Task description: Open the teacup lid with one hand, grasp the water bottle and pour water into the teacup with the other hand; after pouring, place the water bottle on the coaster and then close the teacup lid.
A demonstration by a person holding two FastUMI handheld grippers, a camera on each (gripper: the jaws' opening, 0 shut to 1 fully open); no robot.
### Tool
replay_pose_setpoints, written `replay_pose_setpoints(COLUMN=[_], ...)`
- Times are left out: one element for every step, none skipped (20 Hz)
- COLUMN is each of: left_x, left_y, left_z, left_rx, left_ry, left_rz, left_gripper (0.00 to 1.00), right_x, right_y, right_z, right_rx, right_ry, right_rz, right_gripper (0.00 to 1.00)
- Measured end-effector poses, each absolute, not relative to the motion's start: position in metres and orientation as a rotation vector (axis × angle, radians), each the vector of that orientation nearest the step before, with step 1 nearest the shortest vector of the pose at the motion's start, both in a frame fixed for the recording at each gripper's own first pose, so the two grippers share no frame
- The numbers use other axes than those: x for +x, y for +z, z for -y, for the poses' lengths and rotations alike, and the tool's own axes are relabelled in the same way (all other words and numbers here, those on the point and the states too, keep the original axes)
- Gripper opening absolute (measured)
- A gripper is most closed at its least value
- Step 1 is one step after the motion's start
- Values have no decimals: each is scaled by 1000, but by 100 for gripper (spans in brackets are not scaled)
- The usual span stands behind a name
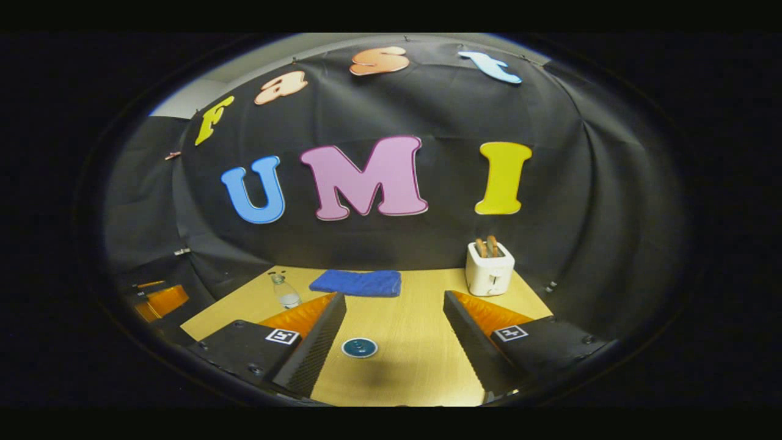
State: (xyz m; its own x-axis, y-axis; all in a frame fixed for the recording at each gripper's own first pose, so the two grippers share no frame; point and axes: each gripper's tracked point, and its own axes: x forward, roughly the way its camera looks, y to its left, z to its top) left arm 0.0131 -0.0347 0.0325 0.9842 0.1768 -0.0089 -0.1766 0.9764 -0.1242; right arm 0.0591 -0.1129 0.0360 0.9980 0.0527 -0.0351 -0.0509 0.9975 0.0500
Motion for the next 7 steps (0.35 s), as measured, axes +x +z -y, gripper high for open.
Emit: replay_pose_setpoints(left_x=[-1, -9, -12, -15, -13, -14, -16], left_y=[22, 12, 5, 0, 2, 5, 5], left_z=[39, 42, 47, 41, 29, 21, 20], left_rx=[-152, -173, -174, -161, -150, -146, -142], left_ry=[180, 164, 128, 126, 138, 135, 121], left_rz=[-10, -26, -46, -62, -65, -66, -70], left_gripper=[95, 96, 95, 95, 95, 95, 95], right_x=[44, 28, 13, 1, -7, -13, -18], right_y=[43, 46, 42, 34, 27, 19, 12], right_z=[101, 88, 80, 72, 61, 49, 35], right_rx=[62, 64, 47, 18, -7, -19, -21], right_ry=[73, 97, 105, 104, 110, 125, 149], right_rz=[13, 43, 56, 57, 50, 33, 14], right_gripper=[99, 99, 99, 99, 99, 99, 99])
